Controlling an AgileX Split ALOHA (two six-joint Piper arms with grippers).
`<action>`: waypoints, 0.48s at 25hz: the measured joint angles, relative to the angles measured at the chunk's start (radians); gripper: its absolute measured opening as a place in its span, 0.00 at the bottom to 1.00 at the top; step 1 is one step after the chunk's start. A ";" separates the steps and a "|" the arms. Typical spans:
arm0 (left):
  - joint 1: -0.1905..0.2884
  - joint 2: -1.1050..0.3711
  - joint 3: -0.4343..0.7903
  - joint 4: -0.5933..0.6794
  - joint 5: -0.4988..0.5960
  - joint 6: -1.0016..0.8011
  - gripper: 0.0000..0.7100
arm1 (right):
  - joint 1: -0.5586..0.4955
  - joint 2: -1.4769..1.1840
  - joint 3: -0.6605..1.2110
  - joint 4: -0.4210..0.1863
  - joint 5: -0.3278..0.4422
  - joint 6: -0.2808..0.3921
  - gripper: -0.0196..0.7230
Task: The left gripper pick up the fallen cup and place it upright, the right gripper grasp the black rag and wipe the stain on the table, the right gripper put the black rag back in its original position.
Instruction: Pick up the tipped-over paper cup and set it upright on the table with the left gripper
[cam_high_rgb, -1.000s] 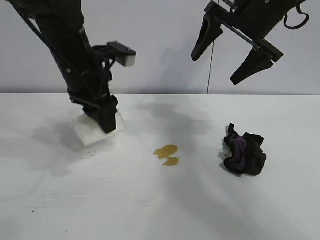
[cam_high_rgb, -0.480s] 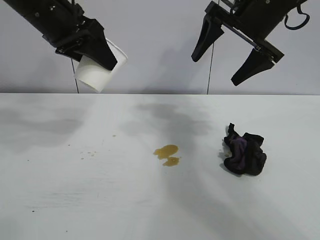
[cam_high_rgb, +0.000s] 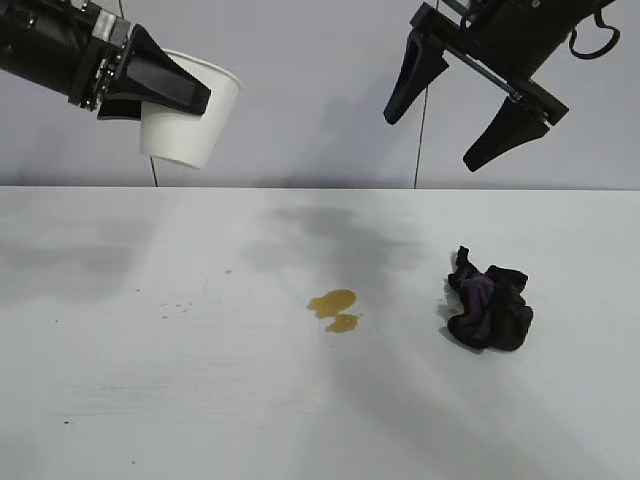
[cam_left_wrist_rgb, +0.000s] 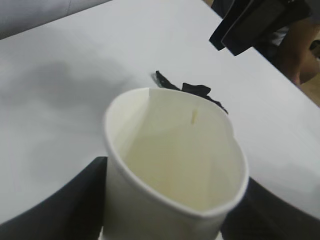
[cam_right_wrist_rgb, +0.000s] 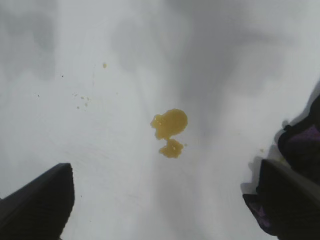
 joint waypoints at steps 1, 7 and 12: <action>0.001 0.000 0.027 -0.028 -0.002 0.032 0.60 | 0.000 0.000 0.000 -0.001 0.000 0.000 0.96; 0.000 0.000 0.167 -0.158 -0.066 0.308 0.60 | 0.000 0.000 0.000 -0.002 -0.003 0.000 0.96; 0.000 0.000 0.251 -0.305 -0.105 0.611 0.60 | 0.000 0.000 0.000 -0.002 -0.016 0.000 0.96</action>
